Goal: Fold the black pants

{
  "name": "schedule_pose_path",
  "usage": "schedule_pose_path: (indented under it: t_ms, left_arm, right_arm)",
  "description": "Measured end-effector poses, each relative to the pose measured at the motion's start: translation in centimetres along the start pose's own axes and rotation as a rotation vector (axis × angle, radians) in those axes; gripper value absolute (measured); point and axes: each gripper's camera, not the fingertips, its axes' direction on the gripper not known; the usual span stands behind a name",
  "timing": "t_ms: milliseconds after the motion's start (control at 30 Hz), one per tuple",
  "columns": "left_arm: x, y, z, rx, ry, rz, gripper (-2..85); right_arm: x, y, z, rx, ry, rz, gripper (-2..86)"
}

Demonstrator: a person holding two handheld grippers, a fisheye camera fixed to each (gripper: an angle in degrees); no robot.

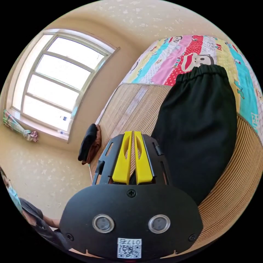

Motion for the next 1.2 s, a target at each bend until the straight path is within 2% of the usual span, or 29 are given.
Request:
schedule_pose_path:
  t_ms: [100, 133, 233, 367, 467, 533, 600, 667, 733, 800, 900, 967, 1033, 1100, 1200]
  left_arm:
    - [-0.1, -0.8, -0.3, -0.064, -0.052, 0.050, 1.3]
    - [0.1, -1.2, -0.3, -0.086, -0.042, 0.063, 1.2]
    - [0.9, -2.4, -0.1, -0.156, -0.054, 0.088, 1.1]
    - [3.2, -3.3, 0.4, -0.279, -0.062, 0.158, 1.0]
    - [5.4, -3.8, 0.4, -0.347, -0.069, 0.217, 0.9]
    - [6.4, -4.3, 0.5, -0.393, -0.061, 0.250, 0.8]
    - [7.5, -4.7, 0.3, -0.436, -0.061, 0.282, 0.7]
    - [9.0, -5.0, -1.0, -0.463, -0.057, 0.333, 0.6]
    - [10.5, -4.9, -2.7, -0.466, -0.021, 0.394, 0.5]
    - [11.6, -4.6, -4.6, -0.440, -0.007, 0.441, 0.6]
    - [10.6, -4.9, -5.5, -0.473, -0.057, 0.378, 1.0]
    - [8.3, -5.4, -5.1, -0.497, -0.132, 0.295, 1.6]
    - [6.9, -6.0, -4.6, -0.521, -0.156, 0.246, 2.1]
    - [6.2, -6.5, -4.1, -0.542, -0.154, 0.213, 2.2]
    - [6.7, -6.5, -3.4, -0.549, -0.176, 0.226, 2.2]
  right_arm:
    - [-0.1, 8.7, -0.5, -0.128, 0.093, -0.073, 3.6]
    - [0.1, 12.7, -1.1, -0.150, 0.161, -0.037, 5.0]
    - [-0.2, 19.9, -1.7, -0.159, 0.167, 0.089, 8.9]
    - [-4.7, 21.8, 1.7, -0.170, 0.226, 0.055, 11.3]
    - [-8.3, 20.9, 7.6, -0.252, 0.317, -0.015, 12.0]
    - [-8.3, 21.0, 12.1, -0.318, 0.462, 0.014, 8.9]
    - [-8.7, 21.1, 12.1, -0.278, 0.593, 0.010, 4.5]
    - [-9.2, 20.6, 10.2, -0.232, 0.529, 0.036, 3.2]
    - [-10.2, 20.6, 6.1, -0.051, 0.417, 0.122, 2.5]
    - [-9.6, 20.6, 5.0, -0.001, 0.347, 0.195, 2.4]
    - [-5.5, 21.0, 7.9, -0.077, 0.238, 0.295, 2.7]
    - [-2.3, 22.5, 8.8, -0.108, 0.058, 0.372, 2.8]
    - [-0.8, 26.4, 5.2, 0.085, -0.137, 0.362, 3.0]
    - [-0.7, 30.0, 2.4, 0.143, -0.099, 0.390, 4.2]
    - [-1.1, 36.7, -0.7, 0.096, 0.093, 0.490, 8.7]
